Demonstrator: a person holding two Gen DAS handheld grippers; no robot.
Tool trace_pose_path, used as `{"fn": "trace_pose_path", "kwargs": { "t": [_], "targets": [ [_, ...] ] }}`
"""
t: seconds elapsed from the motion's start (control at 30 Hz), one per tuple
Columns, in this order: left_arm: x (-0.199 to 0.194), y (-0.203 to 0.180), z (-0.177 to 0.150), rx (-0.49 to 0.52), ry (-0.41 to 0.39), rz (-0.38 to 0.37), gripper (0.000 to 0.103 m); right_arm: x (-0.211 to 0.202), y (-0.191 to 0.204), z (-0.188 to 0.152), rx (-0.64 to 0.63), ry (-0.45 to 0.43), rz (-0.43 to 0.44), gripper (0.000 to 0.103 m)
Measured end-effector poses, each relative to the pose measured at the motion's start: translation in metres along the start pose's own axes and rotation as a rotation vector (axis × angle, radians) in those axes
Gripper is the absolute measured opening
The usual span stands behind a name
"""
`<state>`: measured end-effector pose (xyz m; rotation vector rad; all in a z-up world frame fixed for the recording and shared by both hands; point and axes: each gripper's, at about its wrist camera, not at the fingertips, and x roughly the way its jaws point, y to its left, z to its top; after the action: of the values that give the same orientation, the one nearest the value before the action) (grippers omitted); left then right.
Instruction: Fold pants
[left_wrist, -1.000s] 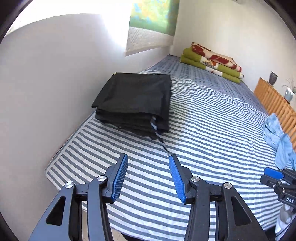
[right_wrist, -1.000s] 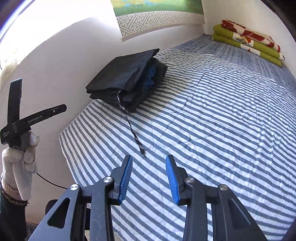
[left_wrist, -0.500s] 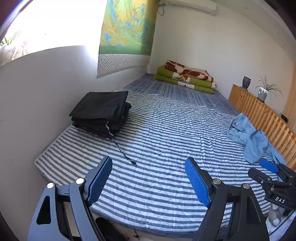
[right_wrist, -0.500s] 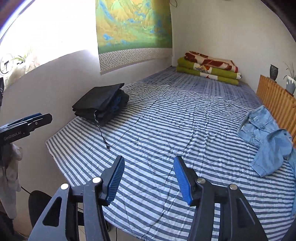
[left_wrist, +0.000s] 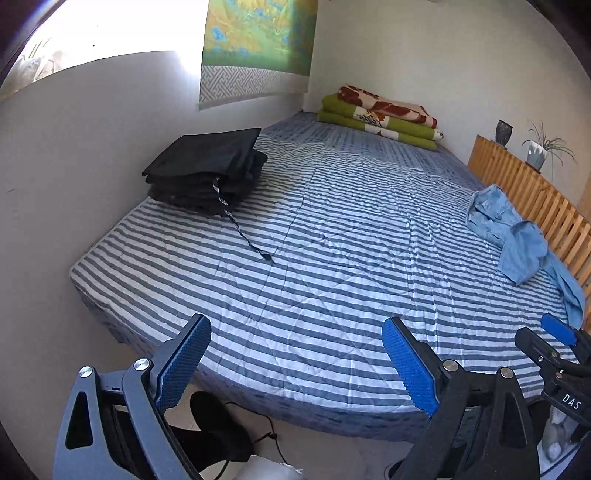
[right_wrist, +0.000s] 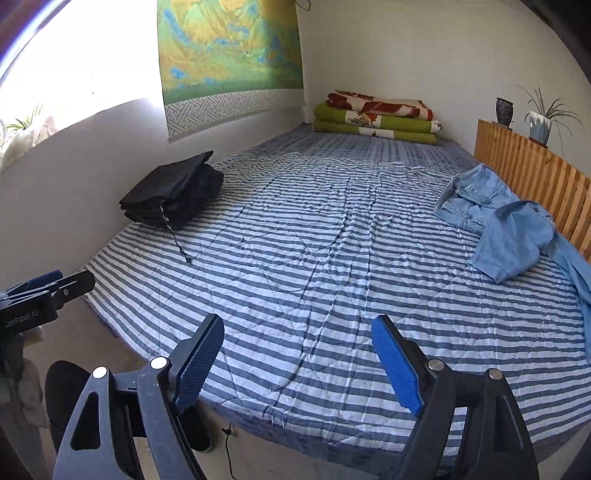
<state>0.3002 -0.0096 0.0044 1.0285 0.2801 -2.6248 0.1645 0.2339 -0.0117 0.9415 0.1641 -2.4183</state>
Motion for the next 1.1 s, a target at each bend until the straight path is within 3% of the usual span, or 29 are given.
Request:
{"fn": "trace_pose_path", "kwargs": {
  "t": [0.27, 1.1],
  "targets": [
    [0.010, 0.002, 0.009, 0.003, 0.008, 0.010, 0.096, -0.001, -0.002, 0.003, -0.004, -0.029, -0.023, 0.079],
    [0.025, 0.005, 0.015, 0.013, 0.026, 0.001, 0.096, 0.016, 0.012, 0.007, -0.032, 0.001, -0.004, 0.079]
  ]
}}
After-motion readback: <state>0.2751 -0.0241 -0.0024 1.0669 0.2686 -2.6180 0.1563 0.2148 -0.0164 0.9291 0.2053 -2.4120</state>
